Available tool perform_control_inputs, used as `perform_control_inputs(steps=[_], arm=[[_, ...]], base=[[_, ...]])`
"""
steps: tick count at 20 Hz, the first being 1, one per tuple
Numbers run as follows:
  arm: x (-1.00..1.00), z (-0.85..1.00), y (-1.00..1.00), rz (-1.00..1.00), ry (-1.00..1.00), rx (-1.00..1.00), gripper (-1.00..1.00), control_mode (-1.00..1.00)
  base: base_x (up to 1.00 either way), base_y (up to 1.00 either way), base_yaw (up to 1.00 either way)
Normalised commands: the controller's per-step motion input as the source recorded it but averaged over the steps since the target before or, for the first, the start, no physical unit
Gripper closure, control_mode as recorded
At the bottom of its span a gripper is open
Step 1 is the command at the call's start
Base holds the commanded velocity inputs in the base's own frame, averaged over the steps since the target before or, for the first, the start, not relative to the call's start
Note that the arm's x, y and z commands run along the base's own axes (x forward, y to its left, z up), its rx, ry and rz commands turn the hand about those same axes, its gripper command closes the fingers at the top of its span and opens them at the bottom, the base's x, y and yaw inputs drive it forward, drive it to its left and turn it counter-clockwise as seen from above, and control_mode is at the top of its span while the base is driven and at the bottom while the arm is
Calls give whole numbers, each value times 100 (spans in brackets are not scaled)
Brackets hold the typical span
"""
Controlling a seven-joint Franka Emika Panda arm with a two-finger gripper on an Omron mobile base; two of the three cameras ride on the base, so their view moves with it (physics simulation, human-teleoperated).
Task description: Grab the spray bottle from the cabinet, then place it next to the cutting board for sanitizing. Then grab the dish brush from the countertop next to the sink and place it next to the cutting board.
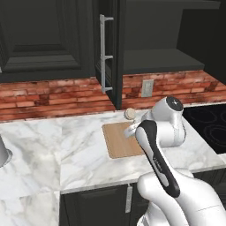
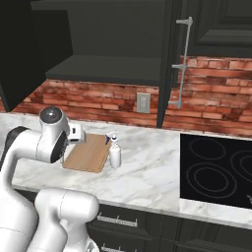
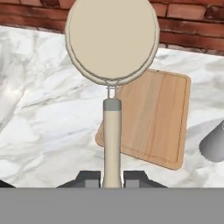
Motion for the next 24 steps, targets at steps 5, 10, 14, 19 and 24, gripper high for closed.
perform_control_inputs(steps=[5, 10, 14, 19, 24], arm=[[52, -51, 41, 0, 3, 0, 100, -100], [53, -58, 46, 0, 5, 0, 100, -100], [44, -50, 55, 0, 2, 0, 100, -100], [38, -37, 40, 0, 0, 4, 100, -100], [35, -21, 32, -1, 1, 1, 100, -100]], base=[[0, 0, 0], [0, 0, 0], [0, 0, 0], [0, 0, 0], [0, 0, 0]])
